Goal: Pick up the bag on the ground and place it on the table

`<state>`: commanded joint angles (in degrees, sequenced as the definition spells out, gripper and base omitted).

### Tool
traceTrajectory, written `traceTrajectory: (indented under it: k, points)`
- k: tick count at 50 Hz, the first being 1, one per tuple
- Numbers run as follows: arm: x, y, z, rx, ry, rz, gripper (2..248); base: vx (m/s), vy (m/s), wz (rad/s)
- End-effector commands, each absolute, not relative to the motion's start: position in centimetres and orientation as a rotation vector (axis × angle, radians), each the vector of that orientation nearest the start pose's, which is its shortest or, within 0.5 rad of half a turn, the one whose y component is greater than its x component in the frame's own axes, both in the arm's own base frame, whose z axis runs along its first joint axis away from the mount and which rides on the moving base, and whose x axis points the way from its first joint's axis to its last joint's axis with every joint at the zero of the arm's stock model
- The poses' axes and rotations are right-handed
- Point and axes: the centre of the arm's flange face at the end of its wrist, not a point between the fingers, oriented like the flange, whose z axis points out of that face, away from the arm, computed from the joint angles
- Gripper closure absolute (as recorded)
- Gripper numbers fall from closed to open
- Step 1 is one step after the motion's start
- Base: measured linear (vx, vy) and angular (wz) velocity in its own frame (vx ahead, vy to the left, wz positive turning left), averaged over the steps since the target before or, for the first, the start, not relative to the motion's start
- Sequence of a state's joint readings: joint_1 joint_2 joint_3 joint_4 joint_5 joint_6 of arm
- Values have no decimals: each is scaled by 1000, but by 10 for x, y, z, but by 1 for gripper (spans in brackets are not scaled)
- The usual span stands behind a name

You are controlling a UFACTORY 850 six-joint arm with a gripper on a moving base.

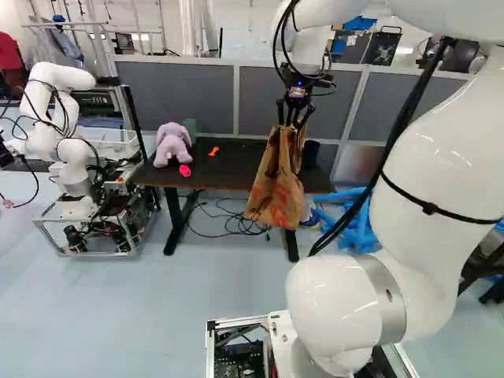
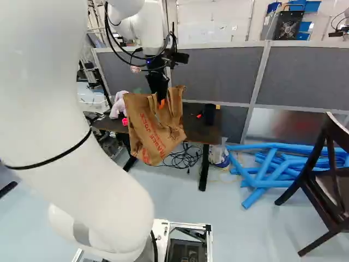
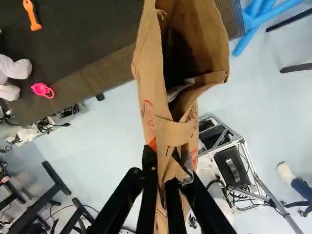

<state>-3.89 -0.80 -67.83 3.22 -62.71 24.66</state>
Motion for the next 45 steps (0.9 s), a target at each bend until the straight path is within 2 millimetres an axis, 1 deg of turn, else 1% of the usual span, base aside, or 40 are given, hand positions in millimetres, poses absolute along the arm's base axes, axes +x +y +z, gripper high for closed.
traceTrajectory:
  k: [23,45]
  points:
    - [462,-27,636,-2972,794,-100,229,199,74,-21]
    - [462,-27,636,-2972,794,-100,229,160,47,-12]
